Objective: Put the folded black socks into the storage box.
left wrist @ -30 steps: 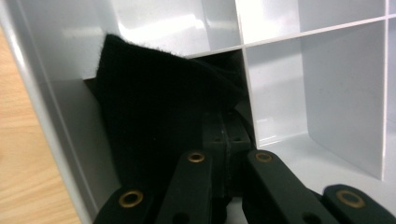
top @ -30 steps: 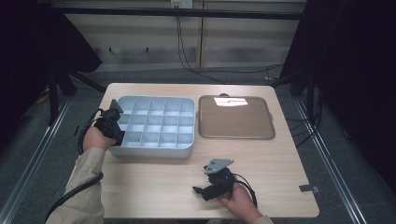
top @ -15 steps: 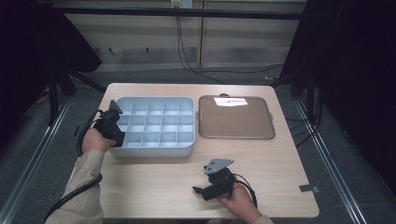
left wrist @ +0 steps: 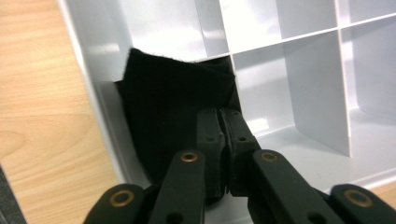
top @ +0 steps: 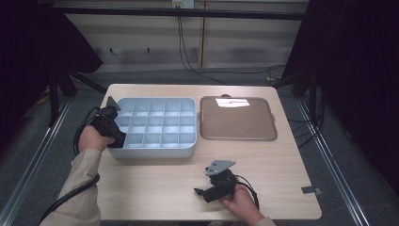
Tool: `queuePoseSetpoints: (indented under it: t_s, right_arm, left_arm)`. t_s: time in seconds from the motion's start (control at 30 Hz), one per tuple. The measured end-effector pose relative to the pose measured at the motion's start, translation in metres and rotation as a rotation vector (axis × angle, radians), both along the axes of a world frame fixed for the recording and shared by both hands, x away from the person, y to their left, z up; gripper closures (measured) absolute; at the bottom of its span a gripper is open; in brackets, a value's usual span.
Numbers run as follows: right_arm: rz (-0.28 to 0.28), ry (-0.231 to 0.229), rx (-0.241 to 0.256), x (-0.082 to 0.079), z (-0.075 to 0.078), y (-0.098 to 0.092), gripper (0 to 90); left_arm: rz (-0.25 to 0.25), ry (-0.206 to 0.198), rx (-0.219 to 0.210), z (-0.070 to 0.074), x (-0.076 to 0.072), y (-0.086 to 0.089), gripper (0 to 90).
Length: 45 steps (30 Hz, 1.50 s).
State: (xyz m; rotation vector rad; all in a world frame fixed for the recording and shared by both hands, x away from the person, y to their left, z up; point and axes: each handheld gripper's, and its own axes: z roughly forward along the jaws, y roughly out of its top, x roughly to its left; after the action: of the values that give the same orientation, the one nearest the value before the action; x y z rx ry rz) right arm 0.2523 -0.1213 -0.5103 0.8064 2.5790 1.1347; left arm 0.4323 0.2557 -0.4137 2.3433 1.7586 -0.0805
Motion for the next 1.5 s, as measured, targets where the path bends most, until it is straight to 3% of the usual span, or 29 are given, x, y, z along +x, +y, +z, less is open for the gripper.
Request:
queuePoseSetpoints:
  t_s: [0.37,0.97,1.33,1.5]
  right_arm:
    - [0.000,0.000,0.000,0.000,0.000,0.000,15.0]
    - [0.002,0.001,0.001,0.000,0.000,0.000,15.0]
    - [0.000,0.005,0.001,0.000,0.000,0.000,15.0]
    - [0.000,0.000,0.000,0.000,0.000,0.000,15.0]
  left_arm:
    - [0.000,-0.037,-0.008,0.016,-0.004,0.005,80.1]
    - [-0.022,-0.074,-0.014,0.033,-0.010,0.004,57.1]
    - [-0.011,-0.087,-0.017,0.036,-0.015,0.005,45.1]
    - [-0.029,-0.084,-0.016,0.036,-0.019,0.007,42.1]
